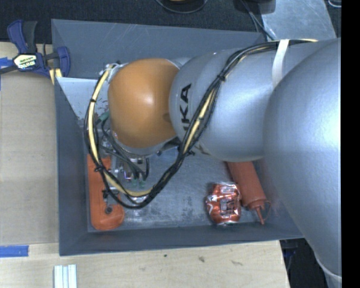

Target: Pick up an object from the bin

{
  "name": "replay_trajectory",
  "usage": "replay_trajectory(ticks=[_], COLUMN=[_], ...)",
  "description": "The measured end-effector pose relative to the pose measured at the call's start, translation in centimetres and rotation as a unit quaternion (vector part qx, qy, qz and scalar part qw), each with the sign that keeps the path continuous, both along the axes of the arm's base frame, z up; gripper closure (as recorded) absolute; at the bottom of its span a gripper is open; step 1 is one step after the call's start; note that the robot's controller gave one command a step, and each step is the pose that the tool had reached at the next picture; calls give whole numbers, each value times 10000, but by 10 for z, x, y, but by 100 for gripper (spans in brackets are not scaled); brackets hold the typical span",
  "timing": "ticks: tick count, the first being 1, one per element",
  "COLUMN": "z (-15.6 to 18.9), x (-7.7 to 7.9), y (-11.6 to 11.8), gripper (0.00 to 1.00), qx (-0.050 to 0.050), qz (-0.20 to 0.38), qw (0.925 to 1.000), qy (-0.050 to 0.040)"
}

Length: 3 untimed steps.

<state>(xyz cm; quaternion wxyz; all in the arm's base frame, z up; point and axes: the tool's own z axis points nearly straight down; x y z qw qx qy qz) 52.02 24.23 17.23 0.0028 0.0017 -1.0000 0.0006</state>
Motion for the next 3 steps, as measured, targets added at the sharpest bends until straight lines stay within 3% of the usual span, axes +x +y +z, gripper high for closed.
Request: replay_trajectory(ticks=[1, 2, 3], z=[5, -105, -54], x=[2, -4, -28], y=[-1, -50, -31], gripper=[0, 0, 0], qx=[12, 13, 21], qz=[-22, 2550, 1921], qw=[10000, 9669, 9814], qy=[-39, 28, -47])
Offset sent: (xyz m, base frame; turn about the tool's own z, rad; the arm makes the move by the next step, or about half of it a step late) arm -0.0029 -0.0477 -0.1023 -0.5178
